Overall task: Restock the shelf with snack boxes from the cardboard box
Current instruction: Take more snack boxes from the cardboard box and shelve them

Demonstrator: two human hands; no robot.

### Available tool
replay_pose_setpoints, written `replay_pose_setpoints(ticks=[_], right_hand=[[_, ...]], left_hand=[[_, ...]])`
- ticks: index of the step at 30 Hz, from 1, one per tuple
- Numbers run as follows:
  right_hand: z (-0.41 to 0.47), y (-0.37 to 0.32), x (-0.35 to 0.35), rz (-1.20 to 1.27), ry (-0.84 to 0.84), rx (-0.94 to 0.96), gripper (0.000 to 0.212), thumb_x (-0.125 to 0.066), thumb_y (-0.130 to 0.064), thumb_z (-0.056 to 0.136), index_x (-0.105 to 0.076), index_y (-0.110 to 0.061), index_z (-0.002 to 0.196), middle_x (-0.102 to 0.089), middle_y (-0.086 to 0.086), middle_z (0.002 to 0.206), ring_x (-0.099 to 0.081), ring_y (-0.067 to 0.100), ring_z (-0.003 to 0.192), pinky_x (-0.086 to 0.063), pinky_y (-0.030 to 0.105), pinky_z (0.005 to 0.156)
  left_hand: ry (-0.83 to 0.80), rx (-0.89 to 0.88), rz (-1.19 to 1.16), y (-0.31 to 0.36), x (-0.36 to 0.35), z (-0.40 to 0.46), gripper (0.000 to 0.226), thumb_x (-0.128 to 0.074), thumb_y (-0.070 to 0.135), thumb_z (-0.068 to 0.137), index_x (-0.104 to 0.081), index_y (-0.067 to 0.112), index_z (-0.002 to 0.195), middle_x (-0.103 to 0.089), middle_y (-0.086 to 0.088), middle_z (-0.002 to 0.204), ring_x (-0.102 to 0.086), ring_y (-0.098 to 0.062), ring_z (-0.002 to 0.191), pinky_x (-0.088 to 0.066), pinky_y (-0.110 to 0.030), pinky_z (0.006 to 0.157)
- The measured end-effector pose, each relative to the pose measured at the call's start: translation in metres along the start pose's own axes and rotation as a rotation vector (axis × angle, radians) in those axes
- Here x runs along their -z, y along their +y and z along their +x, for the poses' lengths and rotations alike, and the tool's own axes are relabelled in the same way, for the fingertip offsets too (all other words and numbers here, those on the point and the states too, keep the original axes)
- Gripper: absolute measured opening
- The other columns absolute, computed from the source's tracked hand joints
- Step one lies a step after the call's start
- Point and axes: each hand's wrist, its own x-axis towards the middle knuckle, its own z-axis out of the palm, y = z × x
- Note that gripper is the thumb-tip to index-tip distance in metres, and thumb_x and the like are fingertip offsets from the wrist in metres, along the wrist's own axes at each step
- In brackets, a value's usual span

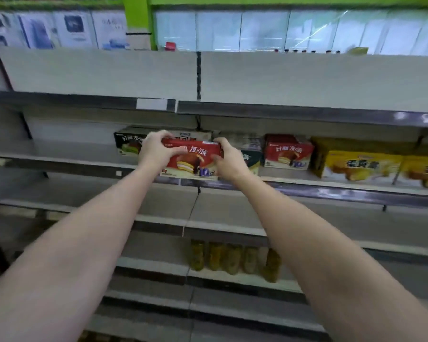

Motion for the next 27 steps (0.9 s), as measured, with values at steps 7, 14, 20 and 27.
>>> replay_pose_setpoints(ticks=[7,14,20,27], right_hand=[[-0.056,0.064,0.085,0.007,0.161,-0.147,0.057,-0.052,0.000,0.096,-0.030,-0.019,0.145,-0.060,0.007,0.120,-0.061,0.016,0.103,-0.053,0.023,0.073],[-0.078,0.128,0.145,-0.001,0.403,-0.340,0.031,-0.050,-0.019,0.101,-0.045,-0.010,0.131,-0.064,0.012,0.120,-0.062,0.032,0.110,-0.046,0.034,0.080],[-0.057,0.156,0.173,-0.046,0.537,-0.384,0.023,-0.048,-0.013,0.100,-0.050,-0.007,0.122,-0.060,0.018,0.119,-0.059,0.036,0.107,-0.044,0.039,0.080],[-0.011,0.184,0.188,-0.306,0.458,-0.249,0.046,-0.051,-0.006,0.097,-0.040,-0.020,0.140,-0.061,0.015,0.111,-0.059,0.033,0.097,-0.047,0.036,0.081]], left_hand=[[-0.117,-0.129,0.011,0.078,-0.060,-0.054,0.047,-0.084,0.034,0.076,-0.069,0.018,0.118,-0.061,-0.007,0.119,-0.058,-0.023,0.111,-0.049,-0.038,0.096],[-0.276,-0.258,0.033,0.146,-0.127,-0.078,0.050,-0.080,0.020,0.081,-0.065,0.015,0.128,-0.057,-0.009,0.115,-0.056,-0.025,0.110,-0.044,-0.031,0.096],[-0.236,-0.308,0.077,0.183,-0.176,-0.069,0.050,-0.081,0.025,0.080,-0.066,0.016,0.126,-0.060,-0.006,0.114,-0.059,-0.024,0.109,-0.046,-0.036,0.096],[-0.211,-0.344,0.094,0.195,-0.224,-0.027,0.042,-0.074,0.020,0.087,-0.063,0.015,0.127,-0.058,-0.008,0.120,-0.060,-0.027,0.109,-0.051,-0.040,0.095]])
